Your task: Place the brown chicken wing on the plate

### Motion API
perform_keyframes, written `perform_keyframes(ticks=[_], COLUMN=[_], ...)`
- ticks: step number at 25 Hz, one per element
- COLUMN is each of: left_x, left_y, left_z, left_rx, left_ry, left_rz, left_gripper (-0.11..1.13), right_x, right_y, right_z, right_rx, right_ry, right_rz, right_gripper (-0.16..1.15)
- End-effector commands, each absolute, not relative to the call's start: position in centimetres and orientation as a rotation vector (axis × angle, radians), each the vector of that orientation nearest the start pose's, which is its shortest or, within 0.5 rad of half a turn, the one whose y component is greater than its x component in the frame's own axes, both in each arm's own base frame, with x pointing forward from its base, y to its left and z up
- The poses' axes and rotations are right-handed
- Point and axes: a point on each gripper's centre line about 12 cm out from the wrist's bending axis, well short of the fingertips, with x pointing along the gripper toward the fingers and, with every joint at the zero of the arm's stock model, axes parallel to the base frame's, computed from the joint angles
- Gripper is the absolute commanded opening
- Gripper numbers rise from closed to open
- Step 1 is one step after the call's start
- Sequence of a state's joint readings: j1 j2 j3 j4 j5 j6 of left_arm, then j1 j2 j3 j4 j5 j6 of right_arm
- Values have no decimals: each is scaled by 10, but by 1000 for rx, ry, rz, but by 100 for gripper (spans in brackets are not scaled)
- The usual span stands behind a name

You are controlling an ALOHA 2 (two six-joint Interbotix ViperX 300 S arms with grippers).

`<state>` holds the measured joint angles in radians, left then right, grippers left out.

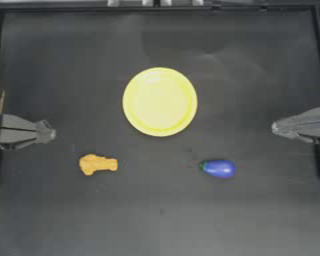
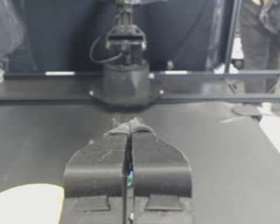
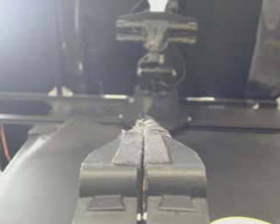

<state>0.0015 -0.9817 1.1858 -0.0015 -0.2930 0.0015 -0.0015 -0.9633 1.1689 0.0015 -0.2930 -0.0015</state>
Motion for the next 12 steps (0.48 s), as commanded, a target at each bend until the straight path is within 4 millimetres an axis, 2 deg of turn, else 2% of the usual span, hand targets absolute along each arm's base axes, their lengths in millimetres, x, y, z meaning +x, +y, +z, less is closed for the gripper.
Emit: perform_keyframes(ticks=[1,5,9,12], left_x=[198,199,199,199], left_y=[0,0,1,1], left_z=[289,292,296,297], left_rx=[18,32,43,46], left_ry=[-64,-58,-67,-67], left_rz=[2,2,5,6], left_gripper=[-3,8,11,30], right_x=[199,199,199,200], right_y=[-1,0,0,1], right_z=[299,302,302,302], right_rx=[-6,-24,-41,-70], right_ry=[-103,-109,-106,-106], right_rz=[-4,0,4,11], right_gripper=[-6,8,9,17])
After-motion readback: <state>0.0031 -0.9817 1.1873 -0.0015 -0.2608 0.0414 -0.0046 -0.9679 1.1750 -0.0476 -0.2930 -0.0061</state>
